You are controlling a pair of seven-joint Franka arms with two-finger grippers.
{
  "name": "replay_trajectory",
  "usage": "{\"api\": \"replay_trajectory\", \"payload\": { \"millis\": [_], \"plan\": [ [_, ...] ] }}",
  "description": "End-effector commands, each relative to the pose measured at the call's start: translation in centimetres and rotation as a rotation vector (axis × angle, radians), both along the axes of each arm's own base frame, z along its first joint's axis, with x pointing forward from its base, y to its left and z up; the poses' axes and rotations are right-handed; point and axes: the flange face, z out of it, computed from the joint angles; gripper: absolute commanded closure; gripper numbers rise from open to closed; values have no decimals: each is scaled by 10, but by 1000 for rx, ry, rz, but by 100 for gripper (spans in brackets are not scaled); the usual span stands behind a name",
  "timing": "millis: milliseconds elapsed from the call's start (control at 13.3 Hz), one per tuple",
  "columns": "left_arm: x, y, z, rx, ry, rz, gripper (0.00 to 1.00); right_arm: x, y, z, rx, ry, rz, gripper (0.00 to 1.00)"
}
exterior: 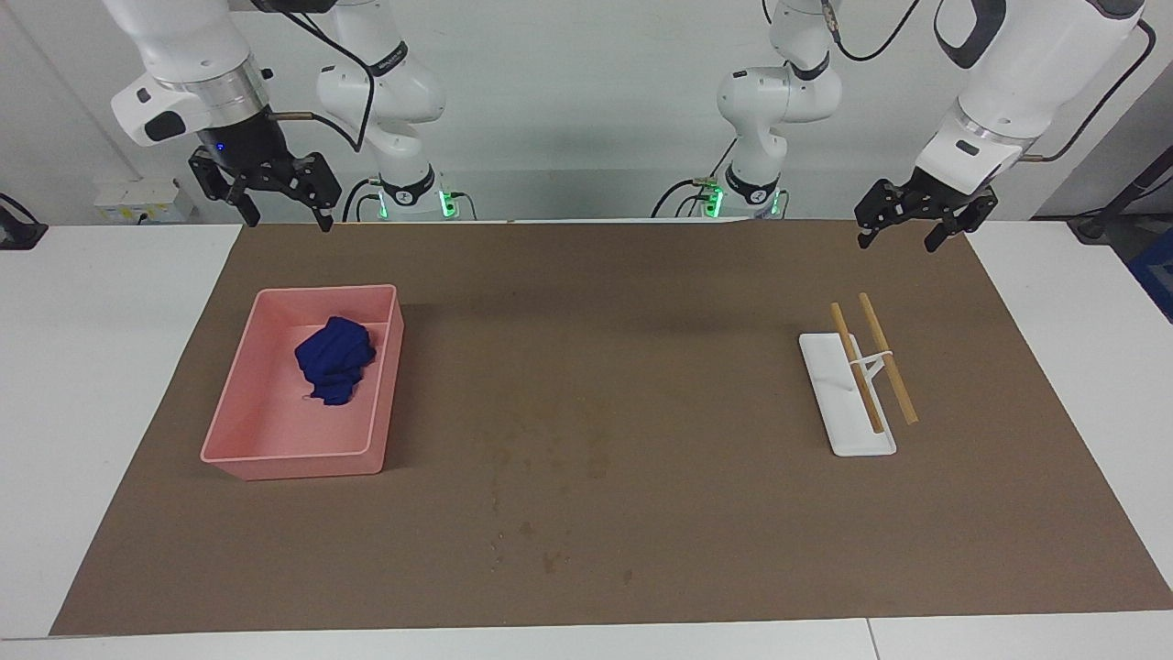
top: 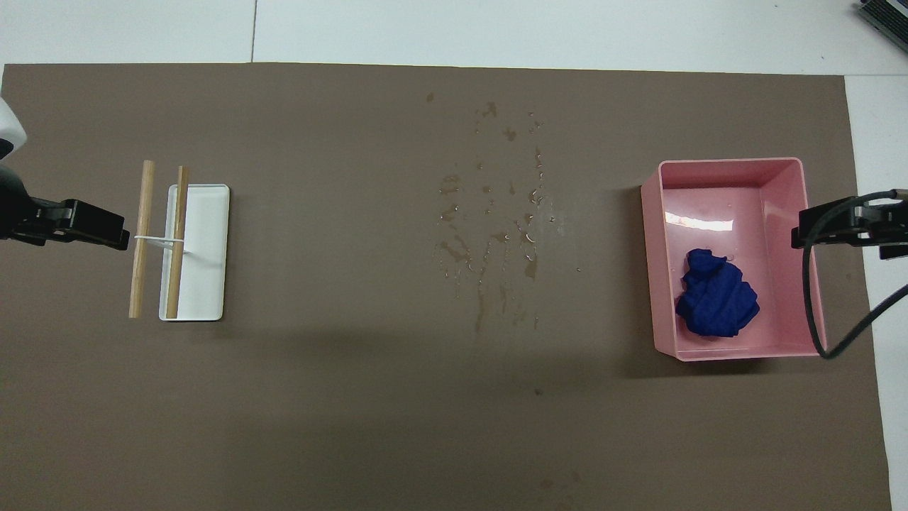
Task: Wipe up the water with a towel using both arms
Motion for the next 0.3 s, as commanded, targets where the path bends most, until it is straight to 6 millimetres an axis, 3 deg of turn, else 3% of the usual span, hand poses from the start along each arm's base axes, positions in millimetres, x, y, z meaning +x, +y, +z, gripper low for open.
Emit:
{"api": "replay_trajectory", "payload": {
  "millis": [0,225],
  "plan": [
    [-9,2,1,-12,7,-3,0,2,0,-1,-9,11,-16,0],
    [-9,2,1,-12,7,-5,0,0,-5,-6,-9,22,-17,0]
  ]
}}
